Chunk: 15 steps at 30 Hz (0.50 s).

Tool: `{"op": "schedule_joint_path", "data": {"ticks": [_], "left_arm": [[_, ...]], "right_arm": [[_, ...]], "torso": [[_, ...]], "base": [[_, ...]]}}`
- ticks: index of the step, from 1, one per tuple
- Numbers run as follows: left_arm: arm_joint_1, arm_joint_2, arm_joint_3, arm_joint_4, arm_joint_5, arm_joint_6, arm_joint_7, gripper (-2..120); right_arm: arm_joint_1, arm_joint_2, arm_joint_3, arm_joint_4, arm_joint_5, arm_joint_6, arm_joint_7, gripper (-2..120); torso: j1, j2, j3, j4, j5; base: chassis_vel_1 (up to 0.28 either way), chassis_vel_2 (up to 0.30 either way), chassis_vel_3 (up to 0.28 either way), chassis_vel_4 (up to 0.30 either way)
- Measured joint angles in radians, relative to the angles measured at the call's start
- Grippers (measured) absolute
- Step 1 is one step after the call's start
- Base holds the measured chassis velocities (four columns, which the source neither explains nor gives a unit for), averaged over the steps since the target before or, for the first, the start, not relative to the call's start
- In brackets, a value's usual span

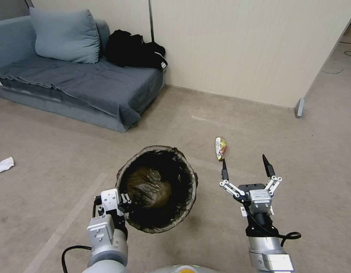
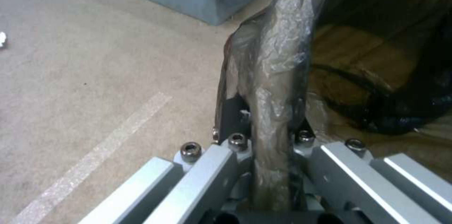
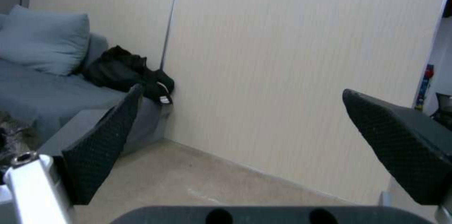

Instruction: Pick up the trash bin, then pick up the garbage from the floor and place it into the trash bin.

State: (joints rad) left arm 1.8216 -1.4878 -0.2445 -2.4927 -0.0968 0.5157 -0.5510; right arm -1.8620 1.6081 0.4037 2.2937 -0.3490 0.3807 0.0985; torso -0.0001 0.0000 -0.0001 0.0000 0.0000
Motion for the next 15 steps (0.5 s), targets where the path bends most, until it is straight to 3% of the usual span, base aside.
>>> {"op": "schedule_joint_path", "data": {"ticks": [4,15], "left_arm": [[-0.001,-0.002,0.005,0.004,0.003,-0.002,0.0,0],[-0.007,-0.004,0.006,0.01,0.007,-0.01,0.0,0]], "right_arm": [[0.0,0.0,0.001,0.0,0.0,0.0,0.0,100],[0.0,0.0,0.004,0.0,0.0,0.001,-0.003,100]], "torso": [[0.0,0.0,0.0,0.0,0.0],[0.0,0.0,0.0,0.0001,-0.0003]], "base": [[-0.094,0.074,0.082,-0.1],[-0.179,0.178,0.173,-0.173]]}}
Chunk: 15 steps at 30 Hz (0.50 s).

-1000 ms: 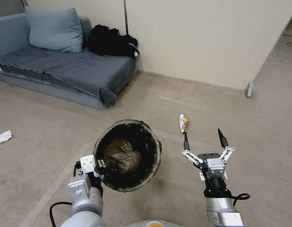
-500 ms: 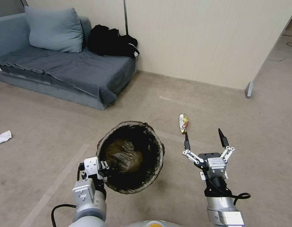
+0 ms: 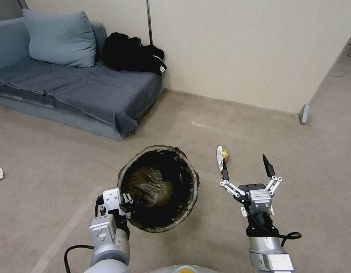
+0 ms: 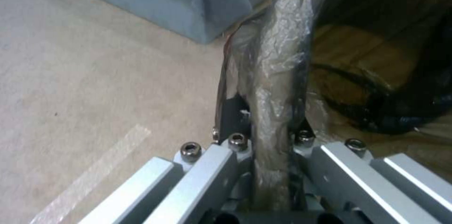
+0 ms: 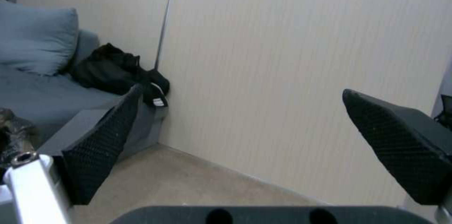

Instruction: Pick up the trash bin, then pick up the garbage from the floor and place it into the trash bin.

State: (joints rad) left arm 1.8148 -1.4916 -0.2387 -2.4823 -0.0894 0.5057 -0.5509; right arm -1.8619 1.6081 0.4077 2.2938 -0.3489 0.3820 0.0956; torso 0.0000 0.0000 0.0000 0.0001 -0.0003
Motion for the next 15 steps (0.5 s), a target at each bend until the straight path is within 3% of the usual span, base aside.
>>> {"op": "schedule_joint_path", "data": {"ticks": [15], "left_arm": [[-0.005,0.002,-0.012,0.01,0.005,-0.012,0.002,0]], "right_arm": [[0.0,0.0,0.001,0.0,0.003,0.01,-0.011,100]], "torso": [[0.0,0.0,0.0,-0.0001,0.0002]], "base": [[-0.134,0.132,0.133,-0.131]]}}
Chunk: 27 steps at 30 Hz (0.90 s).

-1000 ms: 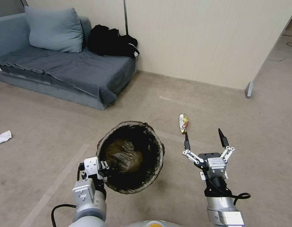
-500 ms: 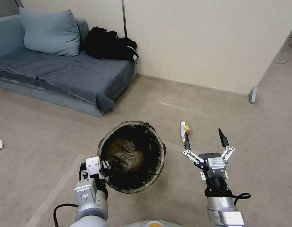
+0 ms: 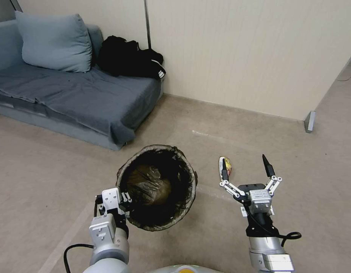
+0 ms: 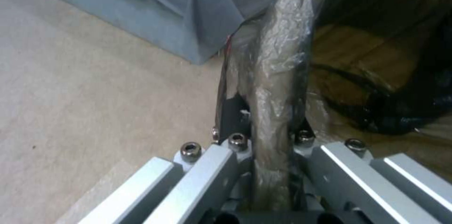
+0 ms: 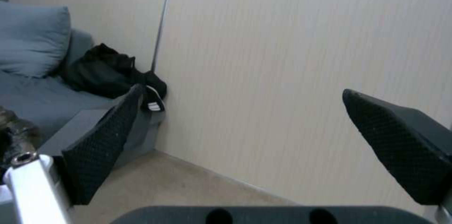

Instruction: Pick up the trash bin, then pick up the garbage from the floor and place it into the trash bin.

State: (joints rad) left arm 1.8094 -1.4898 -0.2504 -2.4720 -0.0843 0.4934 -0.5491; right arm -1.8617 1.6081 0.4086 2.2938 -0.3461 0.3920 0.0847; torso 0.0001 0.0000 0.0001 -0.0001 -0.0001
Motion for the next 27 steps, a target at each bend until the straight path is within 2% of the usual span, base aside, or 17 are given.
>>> {"op": "schedule_joint_path", "data": {"ticks": [10,18,22,23,26,27], "left_arm": [[-0.003,-0.003,0.003,0.005,0.002,-0.005,0.001,0],[-0.042,0.033,-0.041,0.03,-0.011,-0.057,0.015,0],[-0.057,0.043,-0.051,0.063,-0.01,-0.104,0.026,0],[-0.057,0.043,-0.051,0.063,-0.01,-0.104,0.026,0],[-0.054,0.029,-0.049,0.079,-0.002,-0.122,0.028,0],[-0.054,0.029,-0.049,0.079,-0.002,-0.122,0.028,0]], "right_arm": [[0.0,0.0,0.0,-0.001,0.006,0.014,-0.013,100],[0.065,0.0,0.038,-0.01,0.047,-0.006,-0.022,100],[0.159,-0.028,0.053,-0.025,0.185,-0.131,-0.006,100],[0.159,-0.028,0.053,-0.025,0.185,-0.131,-0.006,100],[0.257,-0.108,0.057,-0.069,0.321,-0.248,0.032,100],[0.257,-0.108,0.057,-0.069,0.321,-0.248,0.032,100]], "torso": [[0.0,0.0,0.0,0.0001,0.0001],[0.0,0.0,0.0,0.0,0.0],[0.0,0.0,0.0,0.0,0.0],[0.0,0.0,0.0,0.0,0.0],[0.0,0.0,0.0,0.0001,0.0002],[0.0,0.0,0.0,0.0001,0.0002]], "base": [[-0.027,0.036,0.029,-0.024],[0.0,0.0,0.0,0.0],[0.0,0.0,0.0,0.0],[0.0,0.0,0.0,0.0],[0.0,0.0,0.0,0.0],[0.0,0.0,0.0,0.0]]}}
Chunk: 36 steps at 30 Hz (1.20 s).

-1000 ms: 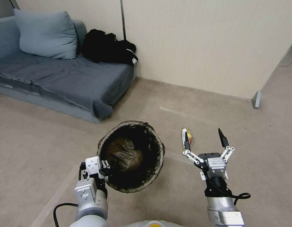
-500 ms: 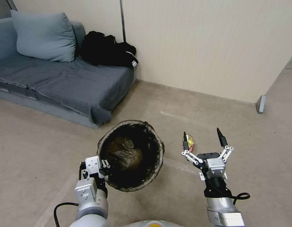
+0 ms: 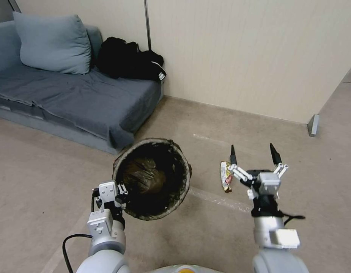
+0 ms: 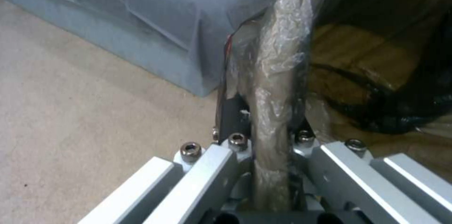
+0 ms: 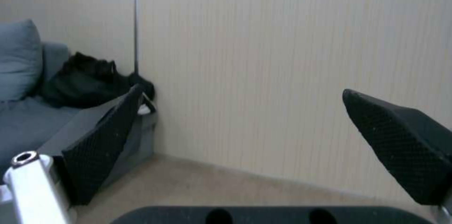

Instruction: Pick up the trash bin, then pick up the garbage from the floor and place it into the trash bin.

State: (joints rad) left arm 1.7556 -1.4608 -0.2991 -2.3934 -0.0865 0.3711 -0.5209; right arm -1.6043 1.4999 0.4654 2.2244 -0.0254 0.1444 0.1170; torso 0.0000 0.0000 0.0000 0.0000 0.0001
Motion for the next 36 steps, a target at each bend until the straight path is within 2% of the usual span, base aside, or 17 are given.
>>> {"op": "schedule_joint_path", "data": {"ticks": [3,4,6,7,10,14,16,17,23,27,29,31,33,34,36], "left_arm": [[0.006,-0.008,-0.004,0.009,0.012,-0.007,0.001,0],[0.006,-0.008,-0.004,0.009,0.012,-0.007,0.001,0],[0.011,-0.013,-0.008,0.015,0.02,-0.012,0.0,0],[0.011,-0.013,-0.008,0.015,0.02,-0.012,0.0,0],[0.02,-0.024,-0.008,0.022,0.032,-0.019,0.001,0],[0.026,-0.03,-0.006,0.028,0.043,-0.025,0.001,0],[0.031,-0.036,-0.002,0.033,0.047,-0.03,0.003,0],[0.031,-0.036,-0.002,0.033,0.047,-0.03,0.003,0],[0.034,-0.042,0.009,0.039,0.023,-0.025,-0.001,0],[0.035,-0.042,0.012,0.04,0.023,-0.024,-0.001,0],[0.037,-0.042,0.013,0.04,0.024,-0.023,-0.001,0],[0.038,-0.042,0.013,0.04,0.024,-0.023,-0.001,0],[0.041,-0.042,0.013,0.04,0.025,-0.023,-0.001,0],[0.045,-0.042,0.012,0.039,0.026,-0.024,-0.002,0],[0.047,-0.041,0.012,0.039,0.027,-0.024,-0.002,0]], "right_arm": [[0.115,-0.069,-0.001,-0.088,0.098,-0.108,0.032,100],[0.115,-0.069,-0.001,-0.088,0.098,-0.108,0.032,100],[0.185,-0.099,-0.009,-0.171,0.155,-0.178,0.042,100],[0.185,-0.099,-0.009,-0.171,0.155,-0.178,0.042,100],[0.276,-0.124,-0.03,-0.31,0.24,-0.251,0.047,100],[0.326,-0.133,-0.045,-0.389,0.282,-0.282,0.044,100],[0.377,-0.136,-0.063,-0.486,0.301,-0.301,0.032,100],[0.377,-0.136,-0.063,-0.486,0.301,-0.301,0.032,100],[0.461,-0.132,-0.092,-0.718,0.294,-0.312,-0.001,100],[0.487,-0.128,-0.1,-0.785,0.288,-0.311,-0.016,100],[0.529,-0.117,-0.104,-0.876,0.27,-0.295,-0.033,100],[0.537,-0.115,-0.104,-0.896,0.266,-0.29,-0.037,100],[0.558,-0.109,-0.102,-0.952,0.255,-0.274,-0.049,100],[0.581,-0.103,-0.098,-1.017,0.239,-0.25,-0.059,100],[0.593,-0.099,-0.094,-1.05,0.227,-0.236,-0.064,100]], "torso": [[0.0,0.0,0.0,0.0001,0.0001],[0.0,0.0,0.0,0.0001,0.0001],[0.0,0.0,0.0,0.0001,0.0001],[0.0,0.0,0.0,0.0001,0.0001],[0.0,0.0,0.0,0.0,0.0002],[0.0,0.0,0.0,0.0001,0.0],[0.0,0.0,0.0,0.0001,-0.0003],[0.0,0.0,0.0,0.0001,-0.0003],[0.0,0.0,0.0,-0.0002,-0.0001],[0.0,0.0,0.0,-0.0001,0.0],[0.0,0.0,0.0,0.0,-0.0001],[0.0,0.0,0.0,0.0001,-0.0001],[0.0,0.0,0.0,0.0001,-0.0001],[0.0,0.0,0.0,0.0,0.0],[0.0,0.0,0.0,-0.0002,0.0]], "base": [[0.0,0.0,0.0,0.0],[0.0,0.0,0.0,0.0],[0.0,0.0,0.0,0.0],[0.0,0.0,0.0,0.0],[0.0,0.0,0.0,0.0],[0.0,0.0,0.0,0.0],[0.0,0.0,0.0,0.0],[0.0,0.0,0.0,0.0],[0.0,0.0,0.0,0.0],[0.0,0.0,0.0,0.0],[0.0,0.0,0.0,0.0],[0.0,0.0,0.0,0.0],[0.0,0.0,0.0,0.0],[0.0,0.0,0.0,0.0],[0.0,0.0,0.0,0.0]]}}
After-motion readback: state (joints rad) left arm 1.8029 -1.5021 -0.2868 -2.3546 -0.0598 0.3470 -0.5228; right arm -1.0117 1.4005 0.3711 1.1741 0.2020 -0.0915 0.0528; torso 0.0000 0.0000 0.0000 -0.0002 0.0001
